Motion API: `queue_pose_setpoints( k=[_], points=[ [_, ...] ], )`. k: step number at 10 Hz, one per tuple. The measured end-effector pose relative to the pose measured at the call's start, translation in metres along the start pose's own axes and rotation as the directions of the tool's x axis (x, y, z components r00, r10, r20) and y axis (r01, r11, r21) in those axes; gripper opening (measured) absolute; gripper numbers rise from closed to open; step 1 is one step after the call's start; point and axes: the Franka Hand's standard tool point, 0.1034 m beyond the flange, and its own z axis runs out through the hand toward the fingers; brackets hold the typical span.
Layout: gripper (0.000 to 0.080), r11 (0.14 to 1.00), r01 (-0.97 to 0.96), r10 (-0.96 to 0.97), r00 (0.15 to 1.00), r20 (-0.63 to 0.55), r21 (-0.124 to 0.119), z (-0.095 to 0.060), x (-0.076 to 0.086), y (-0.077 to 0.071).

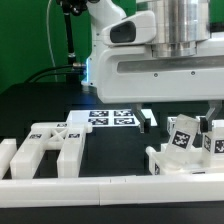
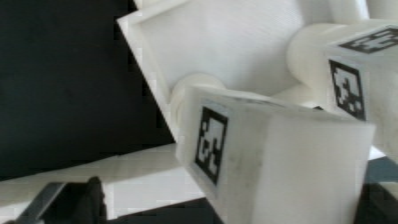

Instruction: Assemble chair

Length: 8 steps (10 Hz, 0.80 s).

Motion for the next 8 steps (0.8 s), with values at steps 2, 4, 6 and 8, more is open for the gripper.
queue_pose_setpoints(
  k=[2, 4, 6, 8],
  points=[
    [0.0649, 1.0, 0.003, -0.003, 0.999, -0.033, -0.006, 0.0052, -0.0046, 0.0005],
    [0.0545, 1.0, -0.028, 0.028, 0.999, -0.032, -0.005, 0.0057, -0.0048, 0.0011],
    [0.028, 0.998, -0.069, 0.069, 0.997, -0.033, -0.004, 0.0058, -0.0048, 0.0014],
    [0.0282, 0.972, -0.234, 0.234, 0.972, -0.032, 0.003, 0.0059, -0.0049, 0.0013]
  ],
)
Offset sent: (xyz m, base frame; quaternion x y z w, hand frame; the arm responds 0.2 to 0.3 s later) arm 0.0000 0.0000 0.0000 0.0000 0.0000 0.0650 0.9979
